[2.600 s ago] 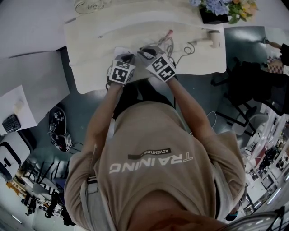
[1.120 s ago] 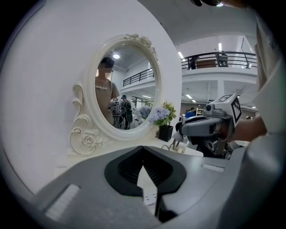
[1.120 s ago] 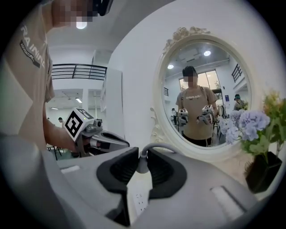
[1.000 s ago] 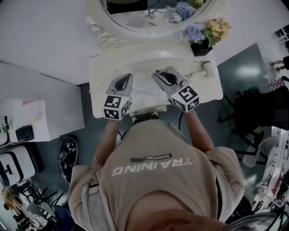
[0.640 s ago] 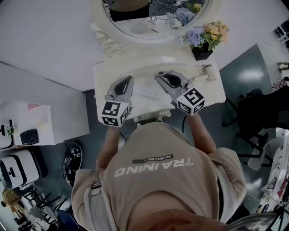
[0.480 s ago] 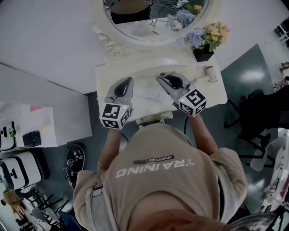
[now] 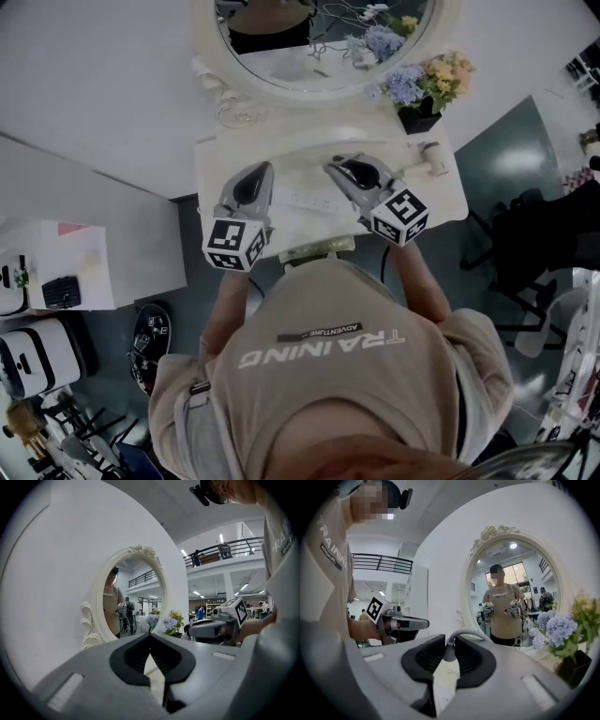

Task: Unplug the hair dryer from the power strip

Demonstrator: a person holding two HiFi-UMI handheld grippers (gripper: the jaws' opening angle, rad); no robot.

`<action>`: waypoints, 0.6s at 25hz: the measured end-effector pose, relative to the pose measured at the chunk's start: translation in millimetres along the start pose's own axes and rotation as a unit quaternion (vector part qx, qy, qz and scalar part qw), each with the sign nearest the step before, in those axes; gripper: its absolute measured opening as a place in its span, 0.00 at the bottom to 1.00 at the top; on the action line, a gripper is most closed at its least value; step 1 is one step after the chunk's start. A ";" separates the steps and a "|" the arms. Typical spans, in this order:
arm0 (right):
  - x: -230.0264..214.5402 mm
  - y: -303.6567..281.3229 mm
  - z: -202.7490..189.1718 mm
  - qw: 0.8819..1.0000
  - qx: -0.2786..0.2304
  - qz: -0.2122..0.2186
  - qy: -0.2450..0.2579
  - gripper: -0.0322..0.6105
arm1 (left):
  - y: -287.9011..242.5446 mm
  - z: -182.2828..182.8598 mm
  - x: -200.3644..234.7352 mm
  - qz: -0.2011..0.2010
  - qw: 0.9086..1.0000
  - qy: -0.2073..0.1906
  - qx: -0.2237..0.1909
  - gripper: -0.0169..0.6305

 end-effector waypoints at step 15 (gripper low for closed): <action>-2.5 5.5 -12.0 1.000 0.008 -0.021 0.009 0.16 | 9.2 -4.9 -6.2 -0.002 1.000 0.019 0.011 0.03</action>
Point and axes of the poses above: the fingertips, and each gripper's own axes: y backward along the fingers, x to its left, z out of its top, the point moved 7 cm from there along y, backward along the fingers, and after that the axes turned 8 degrees about z, right-handed, at the moved point
